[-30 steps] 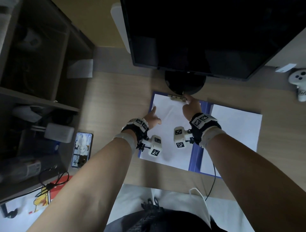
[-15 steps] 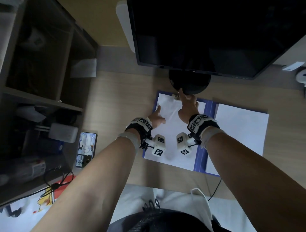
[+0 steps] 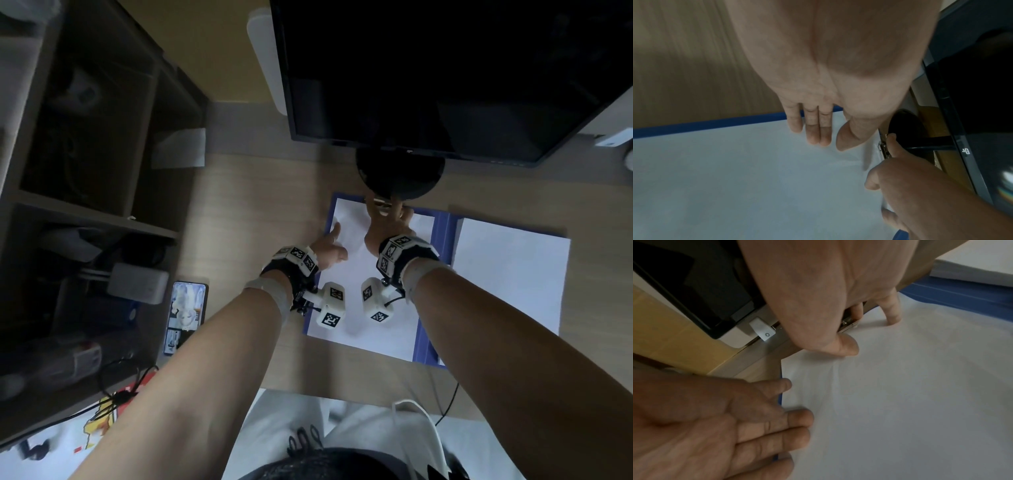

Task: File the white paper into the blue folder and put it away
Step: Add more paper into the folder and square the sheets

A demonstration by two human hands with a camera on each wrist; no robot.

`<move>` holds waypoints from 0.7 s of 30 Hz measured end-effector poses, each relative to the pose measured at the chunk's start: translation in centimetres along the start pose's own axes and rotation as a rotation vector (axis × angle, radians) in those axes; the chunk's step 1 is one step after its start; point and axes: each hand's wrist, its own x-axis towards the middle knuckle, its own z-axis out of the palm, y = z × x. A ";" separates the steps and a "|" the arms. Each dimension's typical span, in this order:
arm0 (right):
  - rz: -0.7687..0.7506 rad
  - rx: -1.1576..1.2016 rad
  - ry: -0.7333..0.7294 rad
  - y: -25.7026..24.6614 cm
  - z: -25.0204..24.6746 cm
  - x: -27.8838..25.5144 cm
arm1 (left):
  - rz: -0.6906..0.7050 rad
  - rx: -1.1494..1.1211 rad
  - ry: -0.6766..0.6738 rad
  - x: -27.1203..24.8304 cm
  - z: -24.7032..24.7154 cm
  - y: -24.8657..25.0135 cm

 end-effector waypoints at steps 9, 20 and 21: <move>0.016 -0.044 -0.029 -0.2 0.1 0.4 | -0.026 -0.079 -0.013 -0.1 0.3 0.1; 0.029 0.435 0.125 3.6 -0.8 -4.1 | -0.045 -0.062 0.293 -2.9 -2.3 -1.2; 0.085 0.467 0.118 4.0 -0.6 -4.8 | -0.057 -0.064 0.311 -3.3 -2.3 -1.3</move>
